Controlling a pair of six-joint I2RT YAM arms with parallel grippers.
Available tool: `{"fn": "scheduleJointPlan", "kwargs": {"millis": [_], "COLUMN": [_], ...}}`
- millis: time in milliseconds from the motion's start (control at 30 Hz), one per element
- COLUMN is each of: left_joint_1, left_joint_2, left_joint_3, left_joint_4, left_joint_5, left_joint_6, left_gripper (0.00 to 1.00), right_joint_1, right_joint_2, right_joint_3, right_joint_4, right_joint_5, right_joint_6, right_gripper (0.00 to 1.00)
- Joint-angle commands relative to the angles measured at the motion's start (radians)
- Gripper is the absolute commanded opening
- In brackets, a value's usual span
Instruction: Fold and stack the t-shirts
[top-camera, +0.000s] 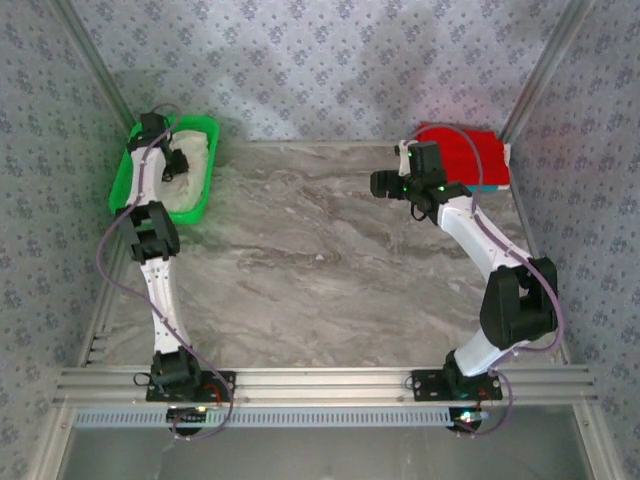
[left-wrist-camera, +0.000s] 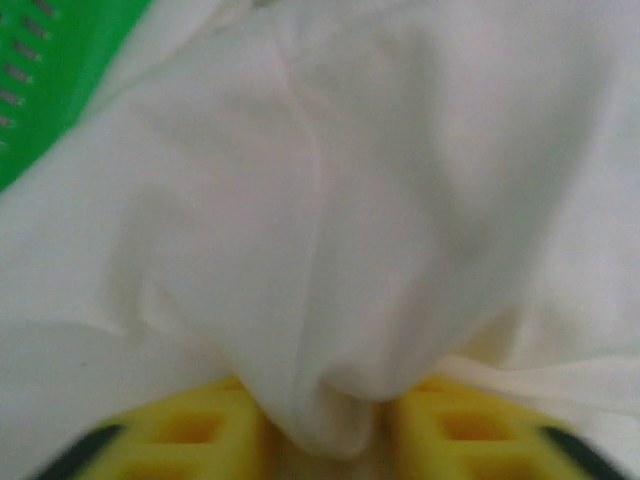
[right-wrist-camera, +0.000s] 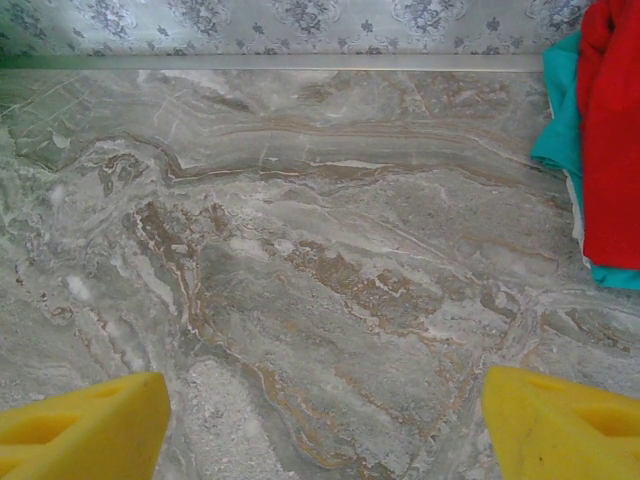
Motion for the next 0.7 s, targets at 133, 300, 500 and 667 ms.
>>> {"fn": "scheduleJointPlan", "kwargs": {"millis": [133,300,500,667], "left_joint_1": [0.007,0.006,-0.049,-0.192], "left_joint_2": [-0.134,-0.347,-0.517,-0.653], "left_joint_3": [0.189,0.198,0.256,0.262], "left_joint_4": [0.014,0.182,0.261,0.318], "left_joint_5": [0.054,0.047,0.217,0.298], "left_joint_6": [-0.027,-0.086,-0.177,-0.123], "left_gripper": [0.00,0.00,0.00,0.00], "right_joint_1": [0.023,0.035,0.035,0.027], "right_joint_2": [0.008,0.033,0.032,0.017], "right_joint_3": [0.084,0.127,0.152,0.151], "right_joint_4": [-0.042,-0.023,-0.003,0.002], "right_joint_5": [-0.003,-0.014,-0.013,-0.005], "right_joint_6": [-0.031,-0.012,-0.005,0.003], "right_gripper": [0.84,0.84,0.83,0.82]}}
